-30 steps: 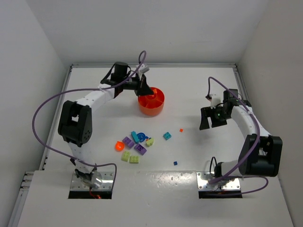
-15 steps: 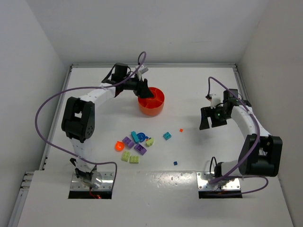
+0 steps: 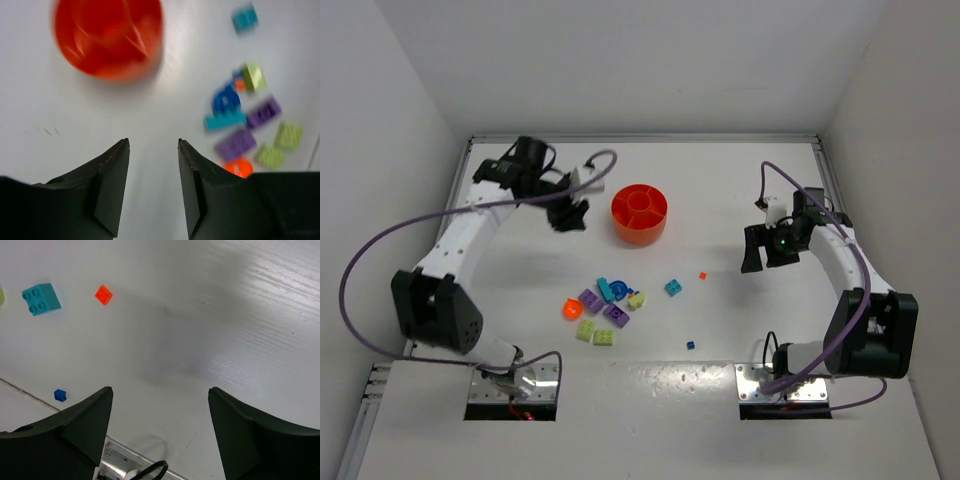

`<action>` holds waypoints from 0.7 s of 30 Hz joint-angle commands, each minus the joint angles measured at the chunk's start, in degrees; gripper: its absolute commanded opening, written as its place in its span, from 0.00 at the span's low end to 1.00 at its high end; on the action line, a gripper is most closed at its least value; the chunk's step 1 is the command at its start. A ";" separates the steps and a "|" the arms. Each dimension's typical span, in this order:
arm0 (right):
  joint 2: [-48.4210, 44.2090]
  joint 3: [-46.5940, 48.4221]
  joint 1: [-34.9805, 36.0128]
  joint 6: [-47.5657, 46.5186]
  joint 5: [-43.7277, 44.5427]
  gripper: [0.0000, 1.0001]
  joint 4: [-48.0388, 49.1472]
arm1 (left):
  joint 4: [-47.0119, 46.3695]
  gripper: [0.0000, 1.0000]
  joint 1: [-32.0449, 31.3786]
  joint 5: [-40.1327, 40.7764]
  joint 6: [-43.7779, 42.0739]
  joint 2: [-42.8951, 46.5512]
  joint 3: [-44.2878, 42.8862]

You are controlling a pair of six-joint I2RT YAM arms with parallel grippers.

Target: Sort the legos into containers by color

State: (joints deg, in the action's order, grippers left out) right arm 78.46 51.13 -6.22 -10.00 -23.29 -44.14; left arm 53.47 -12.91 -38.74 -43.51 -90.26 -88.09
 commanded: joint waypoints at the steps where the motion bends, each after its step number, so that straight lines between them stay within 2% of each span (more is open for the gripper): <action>1: -1.38 1.69 0.24 0.77 -2.02 0.77 0.99 | 20.97 0.49 5.06 8.41 -25.69 7.35 12.65; 2: -1.38 1.69 0.24 0.77 -2.02 0.77 0.99 | 20.97 0.49 6.22 9.72 -29.32 10.34 19.73; 3: -1.38 1.69 0.24 0.77 -2.55 0.77 0.99 | 20.97 0.48 7.18 10.26 -35.71 15.33 22.94; 4: -1.38 1.69 0.24 0.77 -2.55 0.77 0.99 | 20.97 0.45 7.72 10.96 -38.03 17.38 25.75; 5: -1.38 1.69 0.24 0.77 -2.55 0.77 0.99 | 20.97 0.43 7.72 11.49 -39.88 18.88 30.57; 9: -1.38 1.69 0.24 0.77 -2.55 0.77 0.99 | 20.10 0.42 5.79 12.02 -43.68 20.39 37.27; 15: -0.85 1.69 0.24 0.77 -1.94 0.77 0.99 | 14.74 0.42 5.26 6.76 -44.38 11.45 38.61; 17: -0.85 1.69 0.24 0.77 -1.41 0.77 0.99 | 12.71 0.45 5.26 5.26 -43.77 8.45 37.56; 21: -0.85 1.69 0.24 0.77 -1.41 0.77 0.99 | 11.57 0.45 5.78 1.22 -41.49 0.80 32.56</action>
State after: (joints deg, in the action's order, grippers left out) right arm 78.43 51.13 -6.22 -9.98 -24.25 -43.99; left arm 67.09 -7.20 -31.24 -84.14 -86.43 -51.31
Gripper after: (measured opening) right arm 0.773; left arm 0.451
